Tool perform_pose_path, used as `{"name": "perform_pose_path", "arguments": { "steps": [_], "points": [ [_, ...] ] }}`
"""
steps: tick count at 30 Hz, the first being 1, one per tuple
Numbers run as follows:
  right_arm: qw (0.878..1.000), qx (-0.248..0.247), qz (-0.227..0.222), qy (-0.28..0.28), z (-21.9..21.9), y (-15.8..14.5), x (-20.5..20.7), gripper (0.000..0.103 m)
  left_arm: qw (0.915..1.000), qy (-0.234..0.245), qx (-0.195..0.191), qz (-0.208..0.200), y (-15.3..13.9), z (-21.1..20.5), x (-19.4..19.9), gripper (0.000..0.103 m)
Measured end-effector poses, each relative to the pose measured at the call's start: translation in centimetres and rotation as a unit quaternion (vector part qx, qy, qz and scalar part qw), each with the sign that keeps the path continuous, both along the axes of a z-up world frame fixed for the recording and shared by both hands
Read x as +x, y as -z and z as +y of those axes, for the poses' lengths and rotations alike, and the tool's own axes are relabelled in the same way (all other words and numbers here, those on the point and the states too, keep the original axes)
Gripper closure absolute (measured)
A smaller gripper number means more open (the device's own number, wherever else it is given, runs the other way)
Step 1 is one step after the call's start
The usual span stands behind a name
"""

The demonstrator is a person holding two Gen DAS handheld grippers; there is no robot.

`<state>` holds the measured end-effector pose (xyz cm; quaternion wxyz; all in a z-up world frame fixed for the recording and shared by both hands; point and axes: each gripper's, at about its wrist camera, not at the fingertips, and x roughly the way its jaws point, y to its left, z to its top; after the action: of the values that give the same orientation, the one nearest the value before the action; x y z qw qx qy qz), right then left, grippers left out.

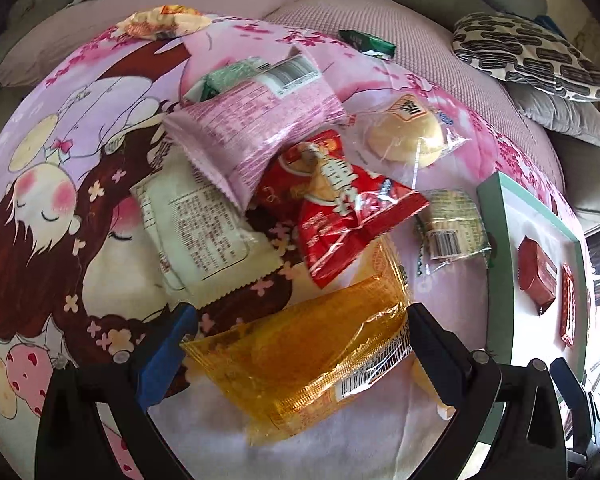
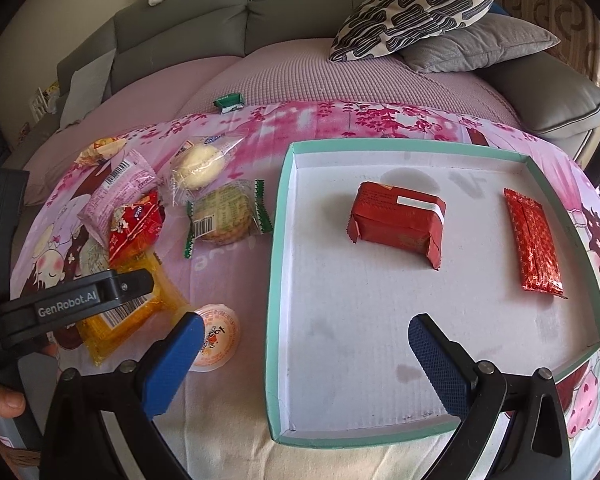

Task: Organize snacks
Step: 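Grasp the yellow bread bag with the left tool while the right tool grasps the jelly cup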

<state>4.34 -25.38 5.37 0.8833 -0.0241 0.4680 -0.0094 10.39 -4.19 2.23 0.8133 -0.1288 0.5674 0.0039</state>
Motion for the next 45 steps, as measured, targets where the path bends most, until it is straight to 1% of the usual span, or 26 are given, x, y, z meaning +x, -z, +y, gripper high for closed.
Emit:
{"name": "perform_pose_path", "arguments": {
  "steps": [4, 7, 9, 11, 14, 19, 23, 26, 28, 30, 32, 40, 45],
  "points": [
    [1.0, -0.002, 0.0, -0.009, 0.6, 0.0, -0.1, 0.0, 0.9993, -0.033, -0.015, 0.006, 0.2, 2.2, -1.1, 0.001],
    [1.0, -0.003, -0.004, -0.02, 1.2, -0.1, -0.3, 0.0, 0.998, -0.063, -0.011, 0.003, 0.0, 3.6, -1.9, 0.001],
    [0.999, 0.0, -0.009, -0.032, 1.9, -0.2, -0.4, 0.0, 0.9972, -0.074, -0.013, 0.004, 0.0, 4.2, -2.2, 0.001],
    [0.999, 0.0, -0.014, -0.049, 2.8, -0.4, -0.6, 0.0, 0.9968, -0.078, -0.019, 0.004, 0.0, 4.4, -2.3, 0.001],
    [0.997, -0.006, -0.018, -0.07, 4.2, -0.4, -0.8, 0.0, 0.997, -0.076, -0.016, 0.002, -0.3, 4.3, -2.3, 0.001],
    [0.996, -0.001, -0.025, -0.084, 5.5, -0.4, -1.1, 0.0, 0.9968, -0.076, -0.02, -0.012, -1.4, 4.8, -2.1, 0.001],
    [0.995, 0.006, -0.025, -0.099, 6.3, -0.4, -1.2, 0.011, 0.9969, -0.075, -0.014, -0.017, -1.9, 5.0, -2.2, 0.001],
    [0.994, 0.007, -0.01, -0.11, 6.9, 0.4, -1.1, 0.023, 0.9974, -0.069, -0.005, -0.02, -2.2, 5.1, -2.3, 0.001],
    [0.994, 0.003, 0.001, -0.11, 7.1, 1.1, -0.9, 0.028, 0.9978, -0.064, -0.001, -0.017, -2.1, 5.1, -2.2, 0.001],
    [0.994, 0.001, 0.009, -0.112, 7.3, 1.7, -0.8, 0.037, 0.9981, -0.06, 0.003, -0.012, -1.9, 4.9, -2.1, 0.001],
    [0.993, 0.001, 0.015, -0.115, 7.5, 2.1, -0.6, 0.041, 0.9984, -0.055, 0.008, -0.009, -1.7, 4.7, -1.8, 0.001],
    [0.994, -0.016, 0.022, -0.106, 7.6, 3.4, 0.2, 0.043, 0.9992, -0.036, 0.006, 0.017, -0.2, 3.9, -0.7, 0.001],
    [0.995, -0.029, 0.02, -0.098, 7.7, 3.8, 0.7, 0.047, 0.9993, -0.03, 0.008, 0.023, 0.5, 3.5, 0.0, 0.001]
  ]
}}
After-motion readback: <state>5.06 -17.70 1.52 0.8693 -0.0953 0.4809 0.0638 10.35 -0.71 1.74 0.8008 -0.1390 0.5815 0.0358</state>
